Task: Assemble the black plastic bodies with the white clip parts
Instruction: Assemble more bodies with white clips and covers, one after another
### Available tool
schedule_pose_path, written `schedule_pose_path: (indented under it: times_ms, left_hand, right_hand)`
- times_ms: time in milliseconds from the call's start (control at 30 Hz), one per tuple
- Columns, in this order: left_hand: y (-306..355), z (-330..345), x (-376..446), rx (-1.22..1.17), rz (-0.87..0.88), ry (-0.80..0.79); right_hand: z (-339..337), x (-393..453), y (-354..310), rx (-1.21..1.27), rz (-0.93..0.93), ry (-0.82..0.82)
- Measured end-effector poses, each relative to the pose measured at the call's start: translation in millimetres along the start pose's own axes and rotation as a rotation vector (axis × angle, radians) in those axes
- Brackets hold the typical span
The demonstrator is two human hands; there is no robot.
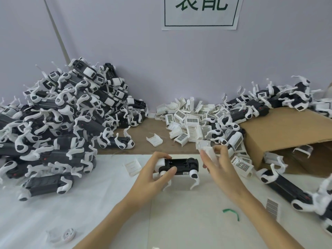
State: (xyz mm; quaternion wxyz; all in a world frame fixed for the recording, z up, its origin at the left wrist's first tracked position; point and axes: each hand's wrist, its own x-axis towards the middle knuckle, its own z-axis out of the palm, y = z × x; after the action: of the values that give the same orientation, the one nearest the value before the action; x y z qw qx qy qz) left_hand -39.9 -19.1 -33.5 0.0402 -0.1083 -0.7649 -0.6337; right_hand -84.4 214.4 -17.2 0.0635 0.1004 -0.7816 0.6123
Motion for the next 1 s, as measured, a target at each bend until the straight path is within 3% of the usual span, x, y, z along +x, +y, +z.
schedule_pose_path:
  times_ms: [67,300,500,633,1000]
  left_hand:
    - [-1,0,0,0.044,0.007,-0.009]
    - [-6,-1,3,0.15,0.069,0.006]
    - [-7,1,4,0.177,0.144,0.019]
    - [-7,1,4,0.149,0.144,0.001]
    - [-9,2,5,0.209,0.158,0.004]
  right_hand:
    - [3,-6,-7,-0.003,-0.05,-0.055]
    - [21,-20,-13,-0.541,-0.466,-0.035]
    - [29,-20,-12,-0.712,-0.554,-0.131]
    - [30,-21,-2,-0.664,-0.537,-0.203]
    - [29,-20,6,-0.473,-0.536,-0.112]
